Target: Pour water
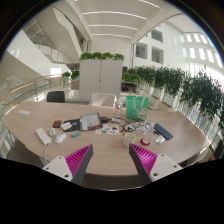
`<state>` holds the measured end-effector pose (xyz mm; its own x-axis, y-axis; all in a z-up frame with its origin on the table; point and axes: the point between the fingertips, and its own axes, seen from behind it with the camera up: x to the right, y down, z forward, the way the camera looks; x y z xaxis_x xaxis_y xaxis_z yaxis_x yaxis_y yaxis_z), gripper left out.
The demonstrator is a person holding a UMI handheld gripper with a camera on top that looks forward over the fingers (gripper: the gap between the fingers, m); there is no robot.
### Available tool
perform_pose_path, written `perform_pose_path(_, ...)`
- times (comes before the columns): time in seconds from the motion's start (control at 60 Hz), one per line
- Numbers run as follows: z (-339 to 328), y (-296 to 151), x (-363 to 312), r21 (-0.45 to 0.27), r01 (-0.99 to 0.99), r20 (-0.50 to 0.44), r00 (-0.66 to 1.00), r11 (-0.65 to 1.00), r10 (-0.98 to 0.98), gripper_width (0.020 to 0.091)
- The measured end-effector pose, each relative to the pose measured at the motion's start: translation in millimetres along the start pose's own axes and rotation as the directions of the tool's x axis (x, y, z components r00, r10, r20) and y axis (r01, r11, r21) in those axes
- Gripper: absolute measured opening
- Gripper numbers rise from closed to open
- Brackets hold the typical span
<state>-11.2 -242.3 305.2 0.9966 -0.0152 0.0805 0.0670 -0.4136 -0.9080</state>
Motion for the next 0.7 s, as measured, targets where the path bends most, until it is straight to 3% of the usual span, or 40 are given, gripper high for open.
perform_pose_path(0.183,-51,5,-15,-0.005,-0.024,-0.044,0.999,1.0,0.024,0.0837)
perform_pose_path(0.233,-58,7,-21,-0.02,-0.051,-0.032,0.998,0.999,0.05,0.0808)
perform_pose_path(0.267,-61,9,-19,-0.029,-0.07,-0.033,0.997,0.997,0.069,0.0834)
perform_pose_path(0.383,-68,9,5,-0.016,-0.048,-0.066,0.997,0.999,0.047,0.0835)
perform_pose_path(0.533,-69,15,45,-0.025,-0.133,-0.044,0.99,0.991,0.132,0.0833)
perform_pose_path(0.7,-57,21,110,-0.021,-0.078,-0.046,0.996,0.997,0.077,0.0833)
